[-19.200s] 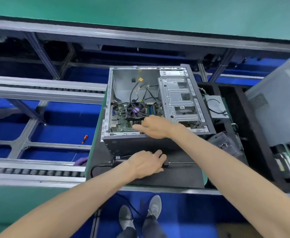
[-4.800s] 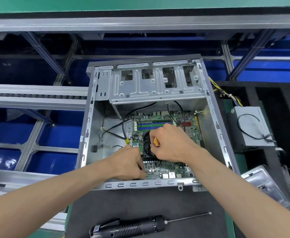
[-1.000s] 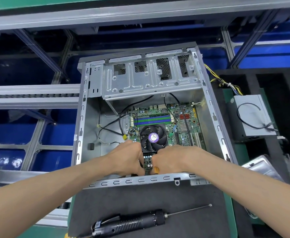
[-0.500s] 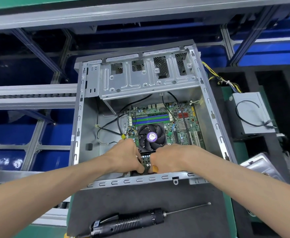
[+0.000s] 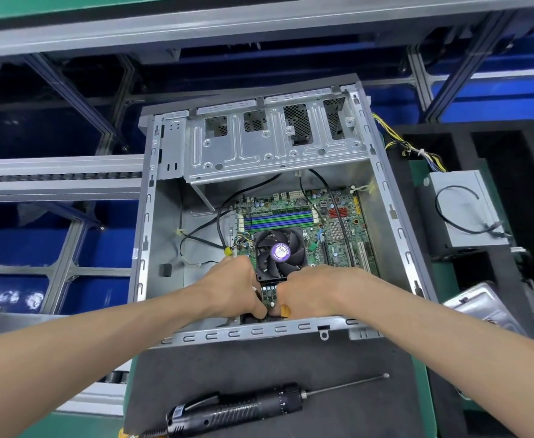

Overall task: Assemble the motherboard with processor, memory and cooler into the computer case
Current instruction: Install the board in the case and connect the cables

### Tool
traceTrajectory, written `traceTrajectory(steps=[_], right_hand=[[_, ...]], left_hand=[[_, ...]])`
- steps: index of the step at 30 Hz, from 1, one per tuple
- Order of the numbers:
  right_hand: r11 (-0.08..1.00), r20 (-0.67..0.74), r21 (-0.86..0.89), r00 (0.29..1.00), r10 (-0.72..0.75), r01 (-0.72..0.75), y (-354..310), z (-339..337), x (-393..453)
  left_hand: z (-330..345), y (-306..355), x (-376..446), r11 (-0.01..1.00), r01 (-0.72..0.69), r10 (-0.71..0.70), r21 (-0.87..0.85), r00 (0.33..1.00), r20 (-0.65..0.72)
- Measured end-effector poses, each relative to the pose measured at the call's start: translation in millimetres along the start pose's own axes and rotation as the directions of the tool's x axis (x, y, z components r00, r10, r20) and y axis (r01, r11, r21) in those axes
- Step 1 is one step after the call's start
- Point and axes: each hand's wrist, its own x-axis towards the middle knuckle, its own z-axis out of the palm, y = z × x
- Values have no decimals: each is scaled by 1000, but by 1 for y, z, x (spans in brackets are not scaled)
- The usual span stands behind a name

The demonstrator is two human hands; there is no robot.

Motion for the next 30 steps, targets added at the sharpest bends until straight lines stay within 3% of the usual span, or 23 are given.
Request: traceTrajectory(steps=[13,23,30], right_hand=[[1000,2,-9,1000,16,-16,-1,-1,-2],[1000,24,-29,1000,0,1,-3,-3,-1],[1000,8,15,1000,0,0,-1,-2,-2]], left_hand=[[2,7,0,997,69,-67,46,996,-51],[-11,-5,-4,994,-106,108,-19,986,126],[-10,-5,-9,977,-210,207,37,976,64]])
